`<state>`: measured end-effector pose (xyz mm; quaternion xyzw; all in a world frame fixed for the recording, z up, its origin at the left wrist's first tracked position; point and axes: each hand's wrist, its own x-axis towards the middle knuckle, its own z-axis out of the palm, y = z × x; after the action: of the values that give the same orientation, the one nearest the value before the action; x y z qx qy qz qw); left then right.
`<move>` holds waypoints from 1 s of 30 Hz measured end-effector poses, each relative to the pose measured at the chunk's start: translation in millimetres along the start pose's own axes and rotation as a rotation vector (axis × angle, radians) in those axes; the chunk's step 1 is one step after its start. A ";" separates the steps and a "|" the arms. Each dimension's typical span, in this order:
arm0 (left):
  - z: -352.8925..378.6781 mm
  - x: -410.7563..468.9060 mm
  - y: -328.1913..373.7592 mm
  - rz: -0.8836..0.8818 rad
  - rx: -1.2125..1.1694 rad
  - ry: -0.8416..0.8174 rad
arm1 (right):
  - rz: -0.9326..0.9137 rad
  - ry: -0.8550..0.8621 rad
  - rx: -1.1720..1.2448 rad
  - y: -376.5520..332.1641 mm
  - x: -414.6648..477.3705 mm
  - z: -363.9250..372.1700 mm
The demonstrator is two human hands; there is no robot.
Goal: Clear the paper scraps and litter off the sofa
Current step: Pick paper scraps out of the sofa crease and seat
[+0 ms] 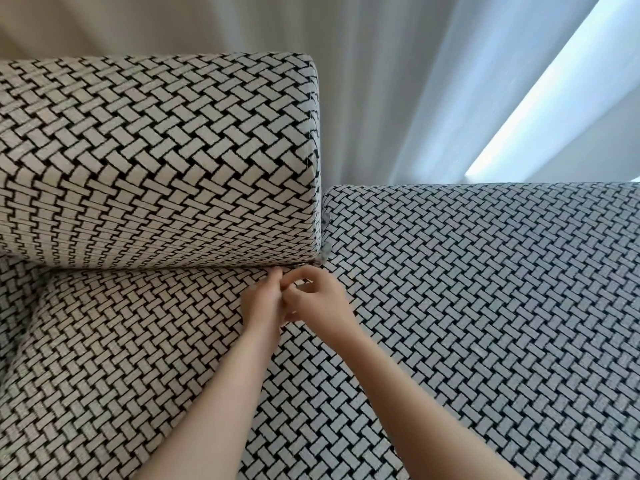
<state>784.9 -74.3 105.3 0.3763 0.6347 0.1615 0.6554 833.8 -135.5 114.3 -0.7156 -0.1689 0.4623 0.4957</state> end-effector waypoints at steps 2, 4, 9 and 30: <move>-2.2 -1.0 -0.4 0.057 0.086 -0.019 | -0.016 0.082 0.010 0.7 -2.6 2.8; -5.2 -2.9 0.5 0.062 0.112 -0.038 | -0.042 0.139 -0.035 -0.8 -2.0 7.2; -17.9 7.2 5.3 -0.026 0.192 -0.061 | -0.193 0.347 -0.488 5.9 13.8 0.9; 11.2 17.6 -3.1 0.331 0.867 -0.145 | -0.398 0.103 -1.117 32.3 21.5 -33.2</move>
<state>797.3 -67.4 89.6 0.7219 0.5276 -0.0430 0.4456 865.4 -153.4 78.4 -0.8441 -0.4932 0.1661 0.1289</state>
